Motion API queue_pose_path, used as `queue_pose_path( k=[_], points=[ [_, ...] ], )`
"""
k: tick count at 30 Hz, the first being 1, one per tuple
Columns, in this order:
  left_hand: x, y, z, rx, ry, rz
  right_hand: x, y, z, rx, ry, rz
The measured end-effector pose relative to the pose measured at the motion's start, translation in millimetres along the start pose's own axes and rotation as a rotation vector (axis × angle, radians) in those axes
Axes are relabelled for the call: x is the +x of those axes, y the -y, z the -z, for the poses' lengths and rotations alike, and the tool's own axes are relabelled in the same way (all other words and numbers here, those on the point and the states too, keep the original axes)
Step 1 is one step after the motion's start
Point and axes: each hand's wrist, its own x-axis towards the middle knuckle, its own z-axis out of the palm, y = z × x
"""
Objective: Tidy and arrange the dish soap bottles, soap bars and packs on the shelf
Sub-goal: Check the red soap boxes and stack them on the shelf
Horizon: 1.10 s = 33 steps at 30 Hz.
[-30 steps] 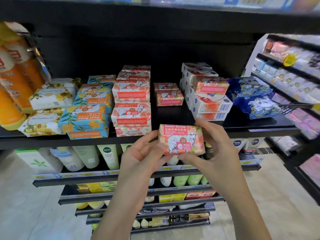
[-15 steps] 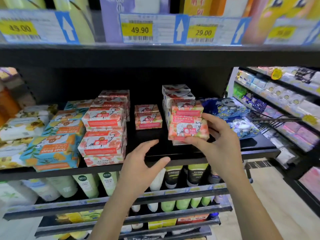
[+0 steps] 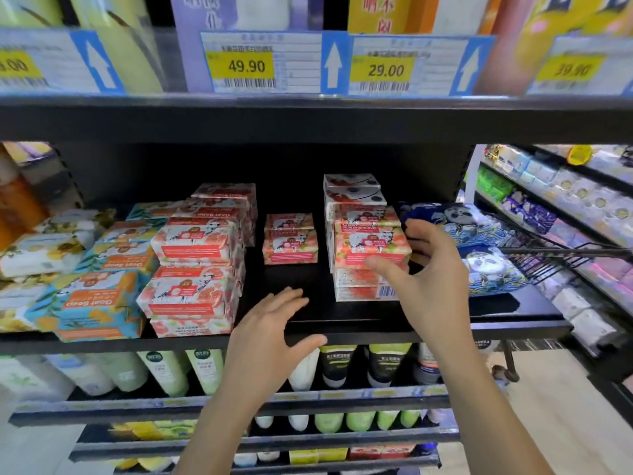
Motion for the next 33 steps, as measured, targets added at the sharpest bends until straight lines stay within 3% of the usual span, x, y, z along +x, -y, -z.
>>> queue_pose_path(
  k=[5,9,13,22,33],
  points=[
    [-1,-2,3,-0.027,0.012,-0.016,-30,-17,1,-0.039,-0.025,-0.043],
    [5,-4,8,-0.136,-0.068,-0.038,-48,-38,4,-0.207,0.029,-0.059],
    [36,-9,14,-0.029,-0.137,-0.074,-52,-48,3,-0.365,0.138,-0.047],
    [91,-6,4,0.132,-0.137,-0.054,-54,-57,3,-0.374,0.137,-0.035],
    [42,-8,3,0.072,-0.207,-0.073,-54,-59,4,-0.379,0.142,-0.03]
  ],
)
